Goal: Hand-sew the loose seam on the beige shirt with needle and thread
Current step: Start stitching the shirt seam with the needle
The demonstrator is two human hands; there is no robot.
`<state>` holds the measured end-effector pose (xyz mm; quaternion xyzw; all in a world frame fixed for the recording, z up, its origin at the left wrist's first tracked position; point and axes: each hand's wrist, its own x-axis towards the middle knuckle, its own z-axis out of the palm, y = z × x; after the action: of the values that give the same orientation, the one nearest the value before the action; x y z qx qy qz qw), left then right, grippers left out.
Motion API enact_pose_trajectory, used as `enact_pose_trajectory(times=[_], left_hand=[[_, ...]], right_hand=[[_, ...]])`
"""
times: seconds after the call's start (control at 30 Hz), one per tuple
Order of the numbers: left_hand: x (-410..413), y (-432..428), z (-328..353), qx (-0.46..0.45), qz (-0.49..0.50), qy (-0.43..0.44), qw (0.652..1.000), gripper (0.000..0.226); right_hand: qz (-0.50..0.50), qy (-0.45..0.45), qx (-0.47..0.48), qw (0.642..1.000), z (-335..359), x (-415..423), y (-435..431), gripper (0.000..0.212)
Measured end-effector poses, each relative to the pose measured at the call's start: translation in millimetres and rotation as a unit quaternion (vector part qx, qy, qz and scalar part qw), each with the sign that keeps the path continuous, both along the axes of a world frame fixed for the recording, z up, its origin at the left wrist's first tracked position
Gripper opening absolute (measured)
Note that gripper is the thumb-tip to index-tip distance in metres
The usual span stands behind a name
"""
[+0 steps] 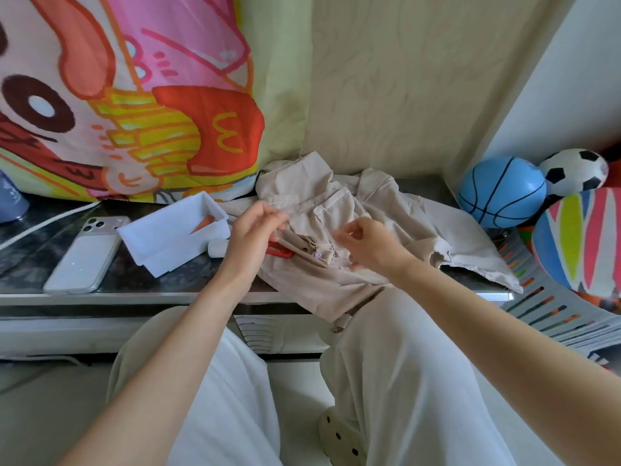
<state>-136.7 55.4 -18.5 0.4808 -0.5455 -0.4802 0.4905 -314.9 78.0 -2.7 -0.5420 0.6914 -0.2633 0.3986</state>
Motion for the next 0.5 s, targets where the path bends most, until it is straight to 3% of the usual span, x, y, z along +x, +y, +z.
enact_pose_trajectory(times=[0.07, 0.13, 0.23, 0.37, 0.5], left_hand=[[-2.9, 2.9, 15.1, -0.024, -0.032, -0.03, 0.999, 0.018], [-4.9, 5.3, 27.7, -0.039, -0.064, -0.058, 0.995, 0.026], [-5.9, 8.0, 41.1, -0.048, -0.095, -0.073, 0.992, 0.029], [1.7, 8.3, 52.1, -0.044, -0.068, -0.07, 0.994, 0.024], [14.0, 9.3, 56.5, -0.022, 0.005, 0.044, 0.999, 0.027]], right_hand=[[0.006, 0.034, -0.132, 0.991, 10.9, 6.9, 1.2, 0.025], [0.048, -0.018, -0.177, 0.983, 23.4, 16.1, 3.0, 0.035], [0.123, -0.079, -0.133, 0.98, 38.6, 29.5, 3.9, 0.04], [0.137, -0.146, -0.128, 0.971, 52.9, 32.3, 7.3, 0.02], [0.137, -0.17, -0.117, 0.969, 61.6, 34.4, 12.7, 0.015]])
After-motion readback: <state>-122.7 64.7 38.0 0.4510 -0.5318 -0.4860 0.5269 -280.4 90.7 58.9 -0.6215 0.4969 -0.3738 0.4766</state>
